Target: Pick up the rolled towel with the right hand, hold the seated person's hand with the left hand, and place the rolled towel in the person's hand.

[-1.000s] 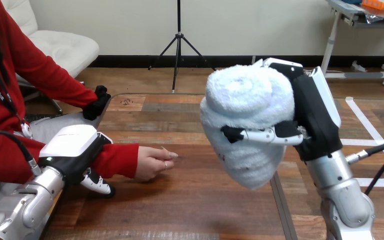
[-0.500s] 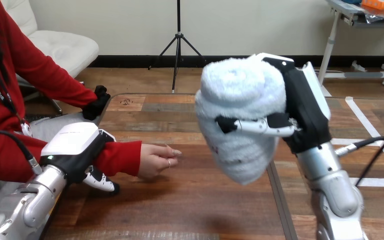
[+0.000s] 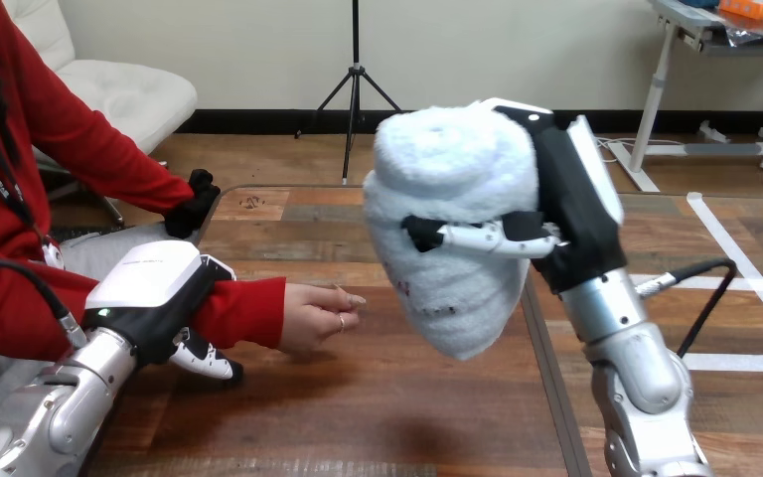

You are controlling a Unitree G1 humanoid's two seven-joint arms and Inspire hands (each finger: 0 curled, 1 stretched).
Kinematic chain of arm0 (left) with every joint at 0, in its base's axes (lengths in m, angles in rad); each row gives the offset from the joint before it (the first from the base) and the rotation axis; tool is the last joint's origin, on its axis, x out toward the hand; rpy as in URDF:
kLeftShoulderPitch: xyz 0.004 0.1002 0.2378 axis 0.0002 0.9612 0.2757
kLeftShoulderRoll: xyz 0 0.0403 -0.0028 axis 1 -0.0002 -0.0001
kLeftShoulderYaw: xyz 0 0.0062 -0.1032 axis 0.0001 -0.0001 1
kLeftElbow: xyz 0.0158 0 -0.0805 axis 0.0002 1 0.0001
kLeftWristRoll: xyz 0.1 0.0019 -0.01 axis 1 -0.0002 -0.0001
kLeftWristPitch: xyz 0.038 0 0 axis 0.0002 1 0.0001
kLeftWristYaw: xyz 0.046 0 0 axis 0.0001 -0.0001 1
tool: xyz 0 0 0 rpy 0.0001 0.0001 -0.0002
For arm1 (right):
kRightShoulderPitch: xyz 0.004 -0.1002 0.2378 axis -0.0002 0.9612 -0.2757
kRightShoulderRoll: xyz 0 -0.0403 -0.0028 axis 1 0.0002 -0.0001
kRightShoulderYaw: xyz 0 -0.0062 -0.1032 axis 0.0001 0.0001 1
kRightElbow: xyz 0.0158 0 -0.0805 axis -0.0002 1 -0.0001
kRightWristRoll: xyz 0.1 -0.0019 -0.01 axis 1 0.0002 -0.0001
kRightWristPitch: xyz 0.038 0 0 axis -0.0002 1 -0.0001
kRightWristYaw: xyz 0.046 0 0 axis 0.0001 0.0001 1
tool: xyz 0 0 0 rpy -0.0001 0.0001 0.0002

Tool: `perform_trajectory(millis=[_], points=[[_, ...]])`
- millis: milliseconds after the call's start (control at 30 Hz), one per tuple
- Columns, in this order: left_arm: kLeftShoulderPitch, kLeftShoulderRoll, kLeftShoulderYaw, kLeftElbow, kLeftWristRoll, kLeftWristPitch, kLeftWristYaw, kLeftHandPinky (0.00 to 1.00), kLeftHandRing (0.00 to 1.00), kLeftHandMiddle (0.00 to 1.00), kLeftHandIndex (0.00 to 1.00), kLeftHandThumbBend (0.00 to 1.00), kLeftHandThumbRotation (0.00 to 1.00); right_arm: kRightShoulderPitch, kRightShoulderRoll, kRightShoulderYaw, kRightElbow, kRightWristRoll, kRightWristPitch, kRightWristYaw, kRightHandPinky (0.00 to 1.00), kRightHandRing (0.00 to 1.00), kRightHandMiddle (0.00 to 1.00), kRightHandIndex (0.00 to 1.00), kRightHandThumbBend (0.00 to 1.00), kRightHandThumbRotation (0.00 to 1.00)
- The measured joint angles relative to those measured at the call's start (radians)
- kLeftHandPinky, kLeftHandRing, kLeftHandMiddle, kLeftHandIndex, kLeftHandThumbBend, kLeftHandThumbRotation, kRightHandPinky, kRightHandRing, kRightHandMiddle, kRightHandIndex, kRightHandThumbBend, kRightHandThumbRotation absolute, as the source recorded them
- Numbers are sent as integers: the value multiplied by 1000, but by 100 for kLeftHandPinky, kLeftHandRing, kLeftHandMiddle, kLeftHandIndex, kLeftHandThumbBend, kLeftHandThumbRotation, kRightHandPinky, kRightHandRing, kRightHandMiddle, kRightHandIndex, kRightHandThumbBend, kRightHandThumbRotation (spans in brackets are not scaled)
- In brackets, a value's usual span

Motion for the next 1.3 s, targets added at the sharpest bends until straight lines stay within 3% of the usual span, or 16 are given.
perform_trajectory(millis=[400,667,1300], points=[[28,3,25,-49,0,2,-17,36,36,40,40,87,0,-63,-1,-1,159,-10,-2,2,1,5,8,7,46,0],[44,4,39,-81,0,9,-33,34,35,39,40,86,0,-95,-4,-1,275,-85,-10,-63,2,7,10,8,52,0],[74,6,76,-165,0,18,-69,33,34,39,40,85,0,-116,-3,-1,495,-94,-11,-64,3,8,12,10,52,0]])
